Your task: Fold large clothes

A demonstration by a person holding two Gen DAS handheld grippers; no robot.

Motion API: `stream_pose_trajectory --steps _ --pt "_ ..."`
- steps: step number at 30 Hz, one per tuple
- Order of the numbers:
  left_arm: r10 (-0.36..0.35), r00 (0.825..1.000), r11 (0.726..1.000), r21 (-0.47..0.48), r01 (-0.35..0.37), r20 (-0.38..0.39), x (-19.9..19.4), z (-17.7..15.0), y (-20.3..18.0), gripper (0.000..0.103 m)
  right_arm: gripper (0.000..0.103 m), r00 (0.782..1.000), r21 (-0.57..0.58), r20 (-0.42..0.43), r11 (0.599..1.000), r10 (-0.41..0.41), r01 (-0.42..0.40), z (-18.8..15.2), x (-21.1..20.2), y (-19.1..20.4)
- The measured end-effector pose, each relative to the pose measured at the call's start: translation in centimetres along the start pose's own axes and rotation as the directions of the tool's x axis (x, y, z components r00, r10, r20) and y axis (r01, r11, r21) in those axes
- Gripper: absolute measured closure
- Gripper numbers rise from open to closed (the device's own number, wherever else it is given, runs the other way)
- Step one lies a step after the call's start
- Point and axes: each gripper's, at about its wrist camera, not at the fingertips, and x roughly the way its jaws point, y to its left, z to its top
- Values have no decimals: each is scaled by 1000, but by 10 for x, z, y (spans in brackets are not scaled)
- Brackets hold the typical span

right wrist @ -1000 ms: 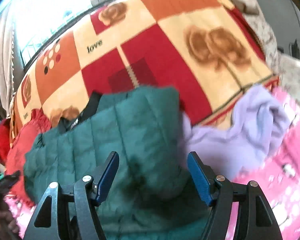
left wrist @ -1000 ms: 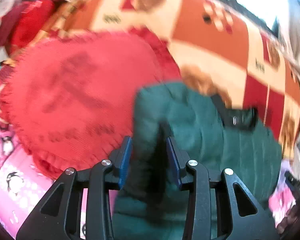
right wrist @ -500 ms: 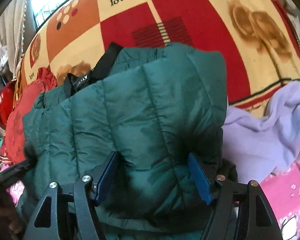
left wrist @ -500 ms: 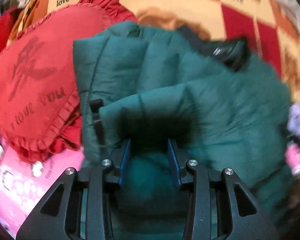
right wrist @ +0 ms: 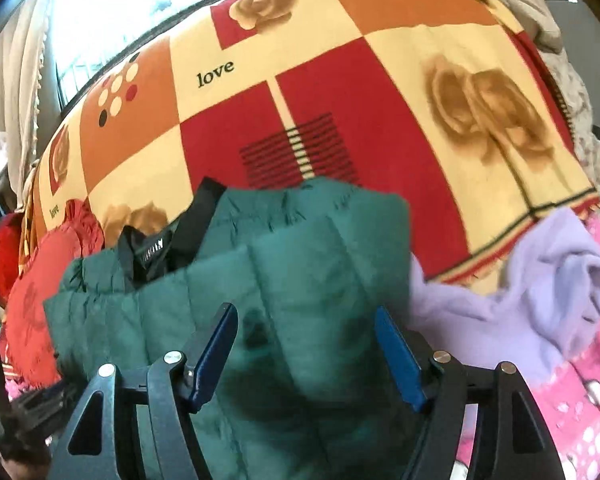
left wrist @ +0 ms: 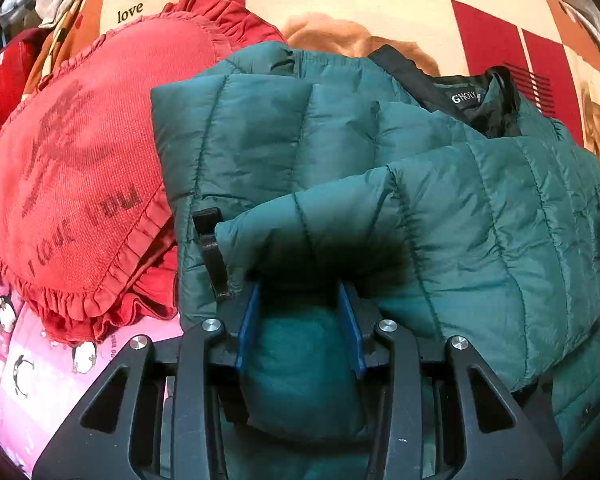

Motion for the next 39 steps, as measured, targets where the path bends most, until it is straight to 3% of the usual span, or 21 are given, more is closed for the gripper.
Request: stream_pose_trajectory --steps 2,4,6,9,12,15,18,21,23,26,29,39 --pt "-5 1000 1000 -9 5 9 -1 -1 1 66 33 1000 -16 -6 1000 0 0 2 16 6" --pt "-6 1000 1000 -14 7 16 -1 -4 1 66 22 1000 -26 -24 1000 1 -1 2 32 6" --pt "-5 1000 1000 -7 5 24 0 -5 0 66 20 995 -48 -95 999 5 -10 -4 56 1" --pt "-4 1000 1000 2 4 21 3 -5 -2 66 18 992 -48 -127 999 -1 -5 -10 67 -3" --pt "-16 1000 1000 -6 16 14 3 -6 -1 66 17 991 -63 -135 998 -4 -4 -7 65 -2" --pt "-36 999 999 -29 36 8 0 -4 4 66 17 998 -72 -55 997 -30 26 6 37 7" --pt "-57 998 996 -70 58 12 -5 -1 11 66 17 1000 -44 -4 999 21 -21 8 5 17" --pt "-74 997 993 -87 74 5 -4 -2 14 66 17 998 -100 -51 994 46 -51 -8 -7 40" --pt "-67 998 995 -77 67 3 -2 -2 12 66 16 989 -171 -138 982 57 -81 -24 6 55" --pt "-52 999 997 -59 52 4 -1 -3 8 65 6 972 -236 -236 970 -7 -50 -49 33 57" --pt "-43 999 998 -49 43 2 1 -4 6 65 0 970 -252 -244 967 -19 -44 -51 38 59" --pt "-38 999 998 -42 38 -7 3 -3 4 64 0 972 -250 -235 967 -14 -46 -57 37 59"
